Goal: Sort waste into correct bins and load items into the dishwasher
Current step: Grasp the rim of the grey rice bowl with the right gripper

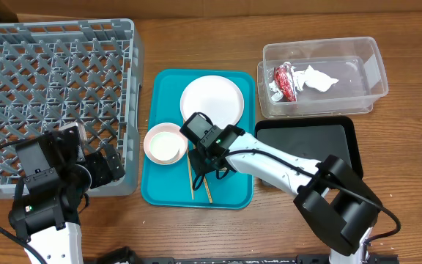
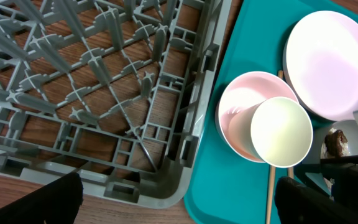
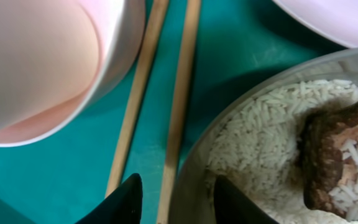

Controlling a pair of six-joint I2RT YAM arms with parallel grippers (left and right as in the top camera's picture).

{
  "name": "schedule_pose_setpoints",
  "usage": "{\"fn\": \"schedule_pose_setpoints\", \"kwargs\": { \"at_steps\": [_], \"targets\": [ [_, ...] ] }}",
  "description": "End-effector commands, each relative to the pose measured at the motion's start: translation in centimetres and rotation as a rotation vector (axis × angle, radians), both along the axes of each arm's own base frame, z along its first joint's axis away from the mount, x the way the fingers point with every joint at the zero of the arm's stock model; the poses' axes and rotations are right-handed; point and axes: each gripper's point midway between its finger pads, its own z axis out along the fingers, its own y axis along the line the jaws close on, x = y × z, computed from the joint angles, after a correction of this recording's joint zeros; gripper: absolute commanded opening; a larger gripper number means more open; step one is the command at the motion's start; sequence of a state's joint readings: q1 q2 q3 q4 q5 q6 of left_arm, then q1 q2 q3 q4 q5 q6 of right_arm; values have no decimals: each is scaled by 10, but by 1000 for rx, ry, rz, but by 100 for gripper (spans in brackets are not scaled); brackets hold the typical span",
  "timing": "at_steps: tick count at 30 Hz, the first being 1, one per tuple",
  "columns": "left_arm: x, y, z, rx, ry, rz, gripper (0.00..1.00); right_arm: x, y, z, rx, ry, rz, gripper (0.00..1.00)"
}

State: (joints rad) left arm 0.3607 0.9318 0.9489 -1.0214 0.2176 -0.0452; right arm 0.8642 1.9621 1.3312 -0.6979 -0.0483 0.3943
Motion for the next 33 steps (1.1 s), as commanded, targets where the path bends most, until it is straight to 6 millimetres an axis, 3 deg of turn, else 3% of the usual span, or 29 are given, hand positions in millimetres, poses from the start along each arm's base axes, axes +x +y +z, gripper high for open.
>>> {"fn": "schedule_pose_setpoints", "kwargs": {
  "at_steps": [1,15,23,28,33],
  "targets": [
    [3,-1,10,1,-31,-15,100,-1,4,2,14,-4,2,27],
    [3,-1,10,2,-31,-15,100,4,-14,-1,-71,-36,-45,7],
    [4,-1,10,2,-33,-15,100,3,-16,1,-82,-38,-47,4],
    [4,-1,11,3,-35,-15,100,14,-29,27,-130,-106,-74,4],
    [4,-1,10,3,-35,-15,100,29,-32,80,-42,-178,-117,4]
  ]
}}
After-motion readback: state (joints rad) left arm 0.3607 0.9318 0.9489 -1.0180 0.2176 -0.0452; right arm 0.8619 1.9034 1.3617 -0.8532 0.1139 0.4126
